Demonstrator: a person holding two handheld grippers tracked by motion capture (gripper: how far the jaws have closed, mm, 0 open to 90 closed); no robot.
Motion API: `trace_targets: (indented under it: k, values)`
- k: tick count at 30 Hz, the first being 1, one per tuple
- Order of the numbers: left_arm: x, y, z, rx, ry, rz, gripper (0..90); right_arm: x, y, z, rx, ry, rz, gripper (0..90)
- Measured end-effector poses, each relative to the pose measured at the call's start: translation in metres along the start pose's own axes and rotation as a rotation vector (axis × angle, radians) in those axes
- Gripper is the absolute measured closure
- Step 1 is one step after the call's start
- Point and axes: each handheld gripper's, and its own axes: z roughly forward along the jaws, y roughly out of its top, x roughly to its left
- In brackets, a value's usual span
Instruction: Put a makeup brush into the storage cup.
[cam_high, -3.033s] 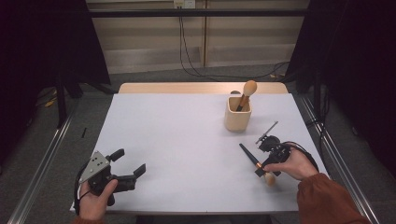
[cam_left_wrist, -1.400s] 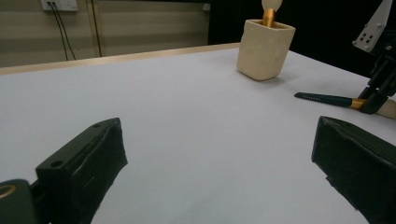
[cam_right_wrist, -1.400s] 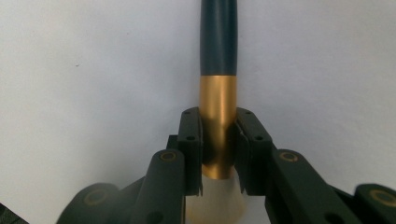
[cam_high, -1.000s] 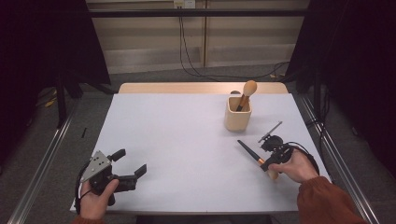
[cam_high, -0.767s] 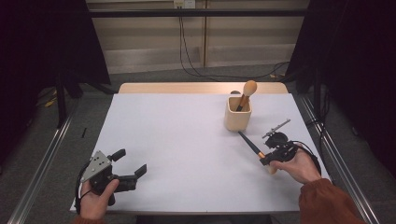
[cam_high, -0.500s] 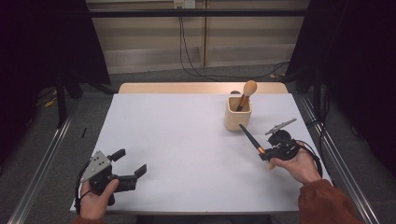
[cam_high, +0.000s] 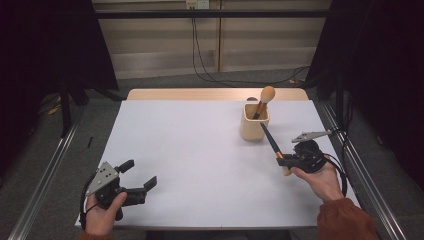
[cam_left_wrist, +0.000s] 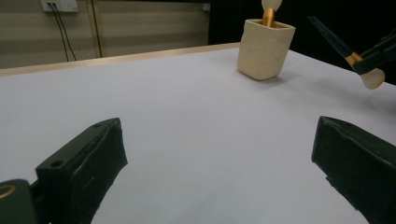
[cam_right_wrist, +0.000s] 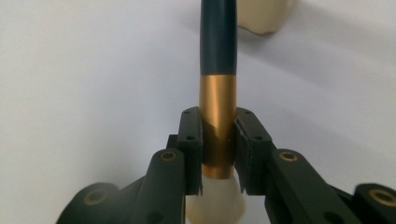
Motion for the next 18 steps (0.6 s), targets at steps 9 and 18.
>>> trace_targets:
  k: [9, 18]
  values:
    - [0.0001, 0.0002, -0.0012, -0.009, -0.007, 0.006, 2.7, 0.0044, -0.0013, -0.0068, -0.201, -0.016, 0.006, 74.8]
    - [-0.0002, 0.0005, -0.0016, -0.007, -0.011, 0.014, 2.7, 0.0052, -0.0088, -0.0033, -0.313, 0.038, 0.032, 74.8]
